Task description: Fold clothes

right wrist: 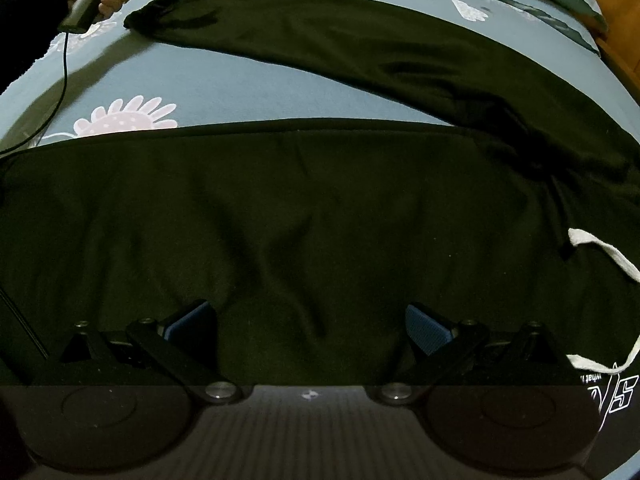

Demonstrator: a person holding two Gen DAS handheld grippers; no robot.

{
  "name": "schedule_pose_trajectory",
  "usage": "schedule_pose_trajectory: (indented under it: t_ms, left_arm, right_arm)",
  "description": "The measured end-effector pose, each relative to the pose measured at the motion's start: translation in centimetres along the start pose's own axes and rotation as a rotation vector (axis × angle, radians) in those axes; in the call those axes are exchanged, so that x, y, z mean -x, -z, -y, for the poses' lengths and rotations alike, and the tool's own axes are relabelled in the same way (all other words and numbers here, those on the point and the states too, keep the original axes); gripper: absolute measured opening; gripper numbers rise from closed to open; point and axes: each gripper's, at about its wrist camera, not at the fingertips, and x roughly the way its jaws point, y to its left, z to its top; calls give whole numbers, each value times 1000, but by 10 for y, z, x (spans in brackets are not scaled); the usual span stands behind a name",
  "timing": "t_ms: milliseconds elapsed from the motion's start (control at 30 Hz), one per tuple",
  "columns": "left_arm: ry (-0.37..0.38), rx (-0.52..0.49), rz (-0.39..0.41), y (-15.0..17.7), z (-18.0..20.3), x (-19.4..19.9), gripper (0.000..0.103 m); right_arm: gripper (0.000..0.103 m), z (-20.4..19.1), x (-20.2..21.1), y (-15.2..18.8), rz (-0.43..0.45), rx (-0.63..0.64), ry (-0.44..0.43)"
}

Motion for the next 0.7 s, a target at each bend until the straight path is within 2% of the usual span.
schedule_pose_trajectory:
  t_ms: [133, 267, 367, 500, 600, 700]
  left_arm:
    - [8, -42, -24, 9, 14, -8, 71]
    - [-53, -103, -37, 18, 21, -18, 71]
    - [-69, -105, -39, 19, 23, -17, 71]
    - [-58, -127, -1, 21, 35, -2, 72]
    - [-54, -220, 54, 25, 56, 13, 72]
    - [-31, -274, 50, 27, 78, 21, 72]
  right_arm:
    - [103, 0, 0, 0, -2, -2, 2]
    - [103, 0, 0, 1, 2, -3, 0]
    - [103, 1, 0, 1, 1, -3, -2]
    - [103, 2, 1, 1, 4, -9, -2]
    - [103, 5, 5, 0, 15, -51, 13]
    - [103, 20, 16, 2, 50, -120, 25]
